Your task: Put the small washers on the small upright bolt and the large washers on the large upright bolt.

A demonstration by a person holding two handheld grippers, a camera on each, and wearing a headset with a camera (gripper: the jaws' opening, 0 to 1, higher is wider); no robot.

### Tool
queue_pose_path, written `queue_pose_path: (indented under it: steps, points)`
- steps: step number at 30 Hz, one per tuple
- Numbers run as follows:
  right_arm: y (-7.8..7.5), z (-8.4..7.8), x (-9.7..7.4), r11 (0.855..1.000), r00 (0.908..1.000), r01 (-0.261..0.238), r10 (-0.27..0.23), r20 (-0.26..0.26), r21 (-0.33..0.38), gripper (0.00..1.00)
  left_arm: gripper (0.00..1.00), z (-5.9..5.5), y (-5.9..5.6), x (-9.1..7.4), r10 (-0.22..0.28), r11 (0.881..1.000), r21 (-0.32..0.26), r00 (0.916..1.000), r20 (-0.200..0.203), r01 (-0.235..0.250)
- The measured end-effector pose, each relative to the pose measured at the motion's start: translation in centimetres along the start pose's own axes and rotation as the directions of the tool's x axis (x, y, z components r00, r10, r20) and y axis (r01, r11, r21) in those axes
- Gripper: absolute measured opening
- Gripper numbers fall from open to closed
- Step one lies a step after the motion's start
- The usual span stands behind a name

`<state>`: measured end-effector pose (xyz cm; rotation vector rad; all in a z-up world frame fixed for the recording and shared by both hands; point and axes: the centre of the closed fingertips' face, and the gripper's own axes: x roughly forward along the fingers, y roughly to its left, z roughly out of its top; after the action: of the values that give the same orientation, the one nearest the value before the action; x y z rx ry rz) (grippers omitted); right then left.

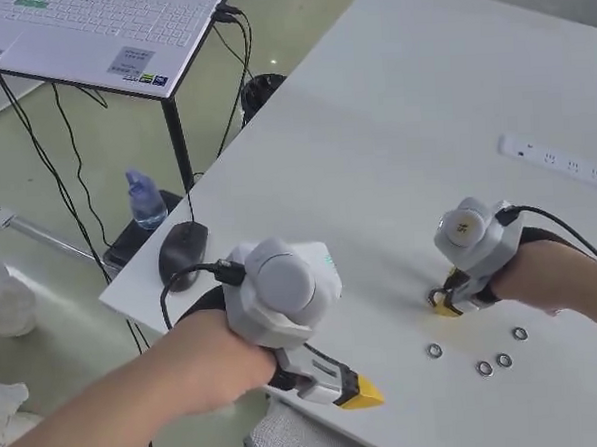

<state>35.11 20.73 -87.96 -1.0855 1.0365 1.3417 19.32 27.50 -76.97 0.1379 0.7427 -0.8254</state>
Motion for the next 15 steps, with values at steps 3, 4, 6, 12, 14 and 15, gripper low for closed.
queue_pose_path:
  steps: [3,4,6,12,14,15]
  points:
    - [0.18,0.05,-0.05,1.000,1.0000,0.002,-0.002,-0.003,-0.013,0.27,0.72,-0.08,-0.15,0.08,-0.005,1.000,-0.002,1.0000,-0.004,0.005]
    - [0.15,0.07,-0.02,1.000,1.0000,0.003,-0.003,-0.004,-0.006,0.27,0.72,-0.08,-0.18,0.12,-0.005,1.000,-0.001,1.0000,-0.004,0.005]
    - [0.09,0.11,0.05,1.000,0.9999,0.010,-0.010,-0.007,0.004,0.26,0.72,-0.06,-0.24,0.20,-0.007,1.000,0.000,1.0000,-0.004,0.007]
    - [0.15,0.17,0.07,1.000,0.9995,0.026,-0.025,-0.021,0.007,0.24,0.71,0.03,-0.20,0.25,-0.006,1.000,0.001,1.0000,-0.001,0.006]
    - [0.13,0.17,0.02,1.000,0.9995,0.028,-0.028,-0.018,0.002,0.23,0.71,0.05,-0.13,0.20,-0.005,1.000,0.000,1.0000,-0.001,0.005]
    - [0.12,0.17,0.01,1.000,0.9994,0.028,-0.028,-0.018,0.001,0.23,0.70,0.09,-0.06,0.12,-0.004,1.000,0.001,1.0000,0.001,0.004]
